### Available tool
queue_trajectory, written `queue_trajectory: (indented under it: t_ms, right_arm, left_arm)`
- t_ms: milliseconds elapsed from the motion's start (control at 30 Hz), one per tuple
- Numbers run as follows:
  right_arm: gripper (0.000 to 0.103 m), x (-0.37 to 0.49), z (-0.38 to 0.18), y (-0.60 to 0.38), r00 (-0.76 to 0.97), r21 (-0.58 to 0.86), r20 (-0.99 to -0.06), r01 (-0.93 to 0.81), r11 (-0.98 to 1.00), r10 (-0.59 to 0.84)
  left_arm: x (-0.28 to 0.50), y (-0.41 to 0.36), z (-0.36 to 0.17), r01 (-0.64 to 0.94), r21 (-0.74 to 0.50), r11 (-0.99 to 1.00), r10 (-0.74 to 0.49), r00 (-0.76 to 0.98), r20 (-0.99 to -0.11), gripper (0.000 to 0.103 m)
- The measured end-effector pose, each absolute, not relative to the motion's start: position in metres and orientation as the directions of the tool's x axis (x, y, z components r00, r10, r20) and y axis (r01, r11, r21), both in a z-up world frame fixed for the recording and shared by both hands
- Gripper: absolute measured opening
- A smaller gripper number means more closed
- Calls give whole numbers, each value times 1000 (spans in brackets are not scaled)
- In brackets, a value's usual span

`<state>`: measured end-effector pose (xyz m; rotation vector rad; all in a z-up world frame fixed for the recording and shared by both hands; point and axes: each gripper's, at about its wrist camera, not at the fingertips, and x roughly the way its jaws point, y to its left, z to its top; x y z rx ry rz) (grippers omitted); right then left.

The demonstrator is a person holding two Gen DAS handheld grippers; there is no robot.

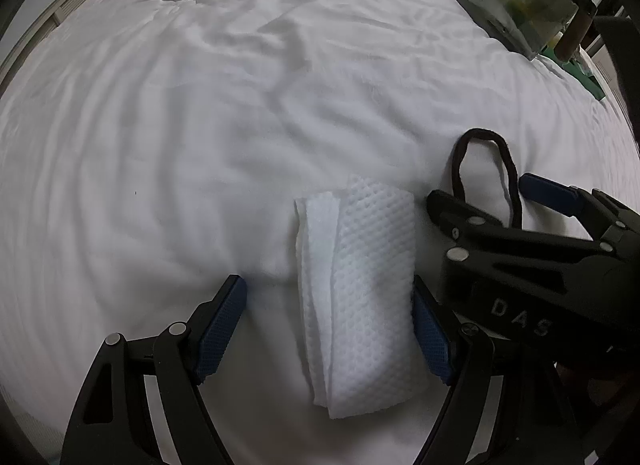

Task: Organize soft objects
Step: 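Grasp the black hair tie with the right tool, then lift the hair tie with the right tool while the left tool grasps the white wipe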

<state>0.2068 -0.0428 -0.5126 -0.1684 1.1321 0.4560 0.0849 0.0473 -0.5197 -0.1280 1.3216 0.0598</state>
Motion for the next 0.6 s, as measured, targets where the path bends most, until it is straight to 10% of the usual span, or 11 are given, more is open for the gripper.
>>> queue_trajectory:
  t_ms: [333, 600]
  right_arm:
    - [10, 205, -507, -37, 352, 84, -889, -504, 860, 293]
    - [5, 209, -499, -51, 314, 149, -877, -543, 826, 364]
  left_arm:
    - [94, 45, -517, -117, -53, 992, -24, 243, -970, 75]
    - [102, 42, -513, -120, -37, 992, -7, 241, -970, 75]
